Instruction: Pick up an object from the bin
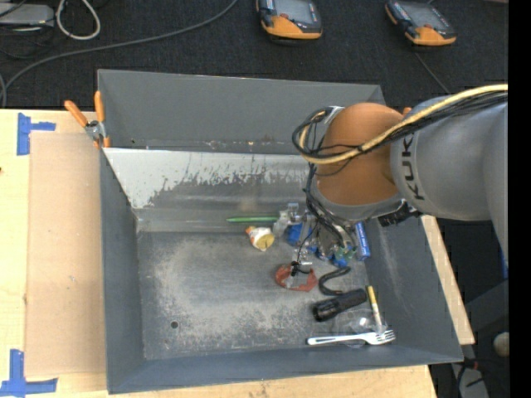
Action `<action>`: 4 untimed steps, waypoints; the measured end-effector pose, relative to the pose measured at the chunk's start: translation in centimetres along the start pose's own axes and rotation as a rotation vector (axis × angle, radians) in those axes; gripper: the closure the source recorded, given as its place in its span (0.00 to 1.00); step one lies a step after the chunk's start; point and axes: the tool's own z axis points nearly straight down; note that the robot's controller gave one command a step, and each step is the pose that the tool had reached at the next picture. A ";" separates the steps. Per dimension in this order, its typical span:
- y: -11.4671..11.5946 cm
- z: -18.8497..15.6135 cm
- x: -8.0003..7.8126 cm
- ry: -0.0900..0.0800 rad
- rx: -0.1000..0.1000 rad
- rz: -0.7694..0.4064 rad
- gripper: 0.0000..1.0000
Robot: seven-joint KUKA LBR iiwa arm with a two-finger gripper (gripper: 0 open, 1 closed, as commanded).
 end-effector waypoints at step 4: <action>-3.4 5.4 -3.4 -0.007 -0.002 0.073 1.00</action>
Offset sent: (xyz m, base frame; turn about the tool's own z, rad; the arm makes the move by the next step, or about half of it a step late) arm 0.0332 -0.0343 -0.0589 0.0668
